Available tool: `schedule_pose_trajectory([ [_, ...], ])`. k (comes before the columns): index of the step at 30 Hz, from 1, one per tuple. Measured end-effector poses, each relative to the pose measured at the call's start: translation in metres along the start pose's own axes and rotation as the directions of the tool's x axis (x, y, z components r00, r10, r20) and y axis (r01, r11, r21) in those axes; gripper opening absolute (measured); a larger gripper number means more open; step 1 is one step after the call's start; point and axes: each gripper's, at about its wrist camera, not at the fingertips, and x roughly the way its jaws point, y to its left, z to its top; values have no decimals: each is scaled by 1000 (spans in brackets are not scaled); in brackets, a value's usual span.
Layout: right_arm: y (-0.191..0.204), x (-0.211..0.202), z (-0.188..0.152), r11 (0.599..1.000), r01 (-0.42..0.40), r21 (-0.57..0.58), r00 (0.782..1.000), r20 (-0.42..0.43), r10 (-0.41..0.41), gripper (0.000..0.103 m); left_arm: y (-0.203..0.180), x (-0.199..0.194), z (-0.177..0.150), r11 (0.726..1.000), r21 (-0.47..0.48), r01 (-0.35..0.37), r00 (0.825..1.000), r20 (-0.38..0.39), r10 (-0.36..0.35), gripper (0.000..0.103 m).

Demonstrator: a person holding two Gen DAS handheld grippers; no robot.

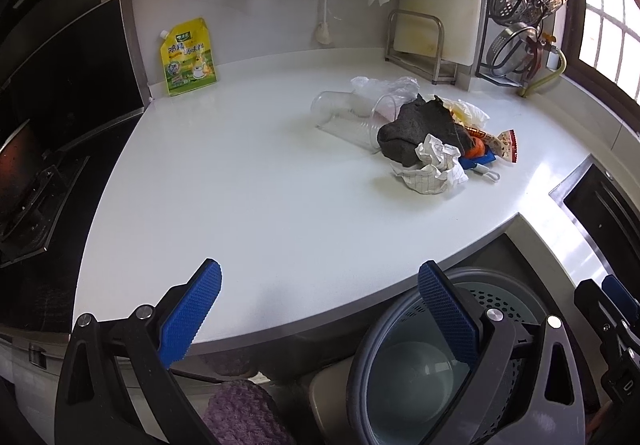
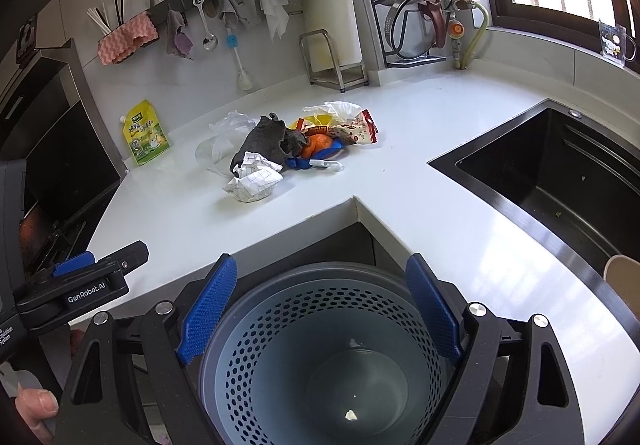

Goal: Collect trash
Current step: 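Reach the right tool to the crumpled grid paper and close on it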

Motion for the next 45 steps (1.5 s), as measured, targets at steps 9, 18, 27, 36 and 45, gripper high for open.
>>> schedule_pose_trajectory([
  [9, 1, 31, 29, 1000, -21, 1, 999, -25, 21, 83, 3, 27, 20, 1000, -5, -17, 1000, -22, 17, 97],
  [18, 32, 79, 52, 998, -64, -23, 996, -68, 62, 83, 28, 46, 39, 998, -42, -41, 999, -26, 40, 97],
  [27, 65, 136, 63, 997, -57, -59, 992, -116, 50, 83, 43, 62, 44, 997, -53, -47, 998, -39, 45, 97],
  [36, 76, 168, 78, 998, -2, -59, 991, -132, -5, 82, 45, 69, 42, 998, -59, -32, 998, -50, 29, 97],
  [45, 82, 176, 77, 994, 16, -110, 991, -133, -31, 59, 40, 71, 47, 999, -49, -18, 999, -32, 17, 97],
])
